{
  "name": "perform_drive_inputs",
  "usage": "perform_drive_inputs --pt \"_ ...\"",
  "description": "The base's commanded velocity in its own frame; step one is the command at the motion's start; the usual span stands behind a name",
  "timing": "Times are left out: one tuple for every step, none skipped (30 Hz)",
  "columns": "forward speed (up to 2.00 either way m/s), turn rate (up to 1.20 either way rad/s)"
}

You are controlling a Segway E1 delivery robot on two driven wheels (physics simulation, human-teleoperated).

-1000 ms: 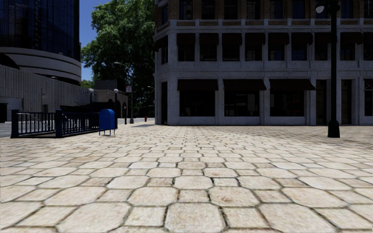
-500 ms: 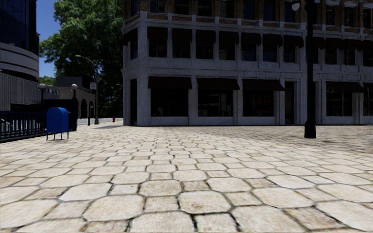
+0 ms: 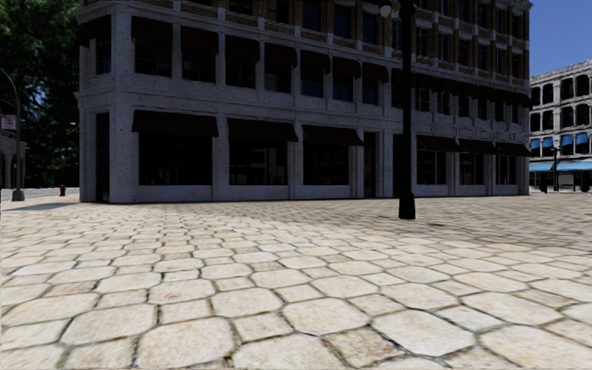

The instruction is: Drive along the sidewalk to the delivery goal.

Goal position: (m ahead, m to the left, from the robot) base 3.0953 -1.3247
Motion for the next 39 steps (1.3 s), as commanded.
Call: perform_drive_inputs --pt "1.87 -0.66" --pt "1.87 -0.66" --pt "1.87 -0.66" --pt "1.87 -0.66" --pt "1.87 -0.66" --pt "1.87 -0.66" --pt "1.87 -0.66" --pt "1.87 -0.66" --pt "1.87 -0.66" --pt "1.87 -0.66" --pt "1.87 -0.66" --pt "1.87 -0.66" --pt "1.87 -0.66" --pt "1.87 -0.66" --pt "1.87 -0.65" --pt "1.87 -0.65" --pt "1.87 -0.65" --pt "1.87 -0.65" --pt "1.87 -0.65" --pt "1.87 -0.65" --pt "1.87 -0.65" --pt "1.87 -0.65" --pt "1.87 -0.65" --pt "1.87 -0.65" --pt "1.87 -0.65" --pt "1.87 -0.65" --pt "1.87 -0.65" --pt "1.87 -0.65" --pt "1.87 -0.65" --pt "1.87 -0.65" --pt "1.87 -0.65" --pt "1.87 -0.65" --pt "1.87 -0.65" --pt "1.87 -0.65" --pt "1.87 -0.65" --pt "1.87 -0.65" --pt "1.87 -0.65" --pt "1.87 -0.64" --pt "1.87 0.0"
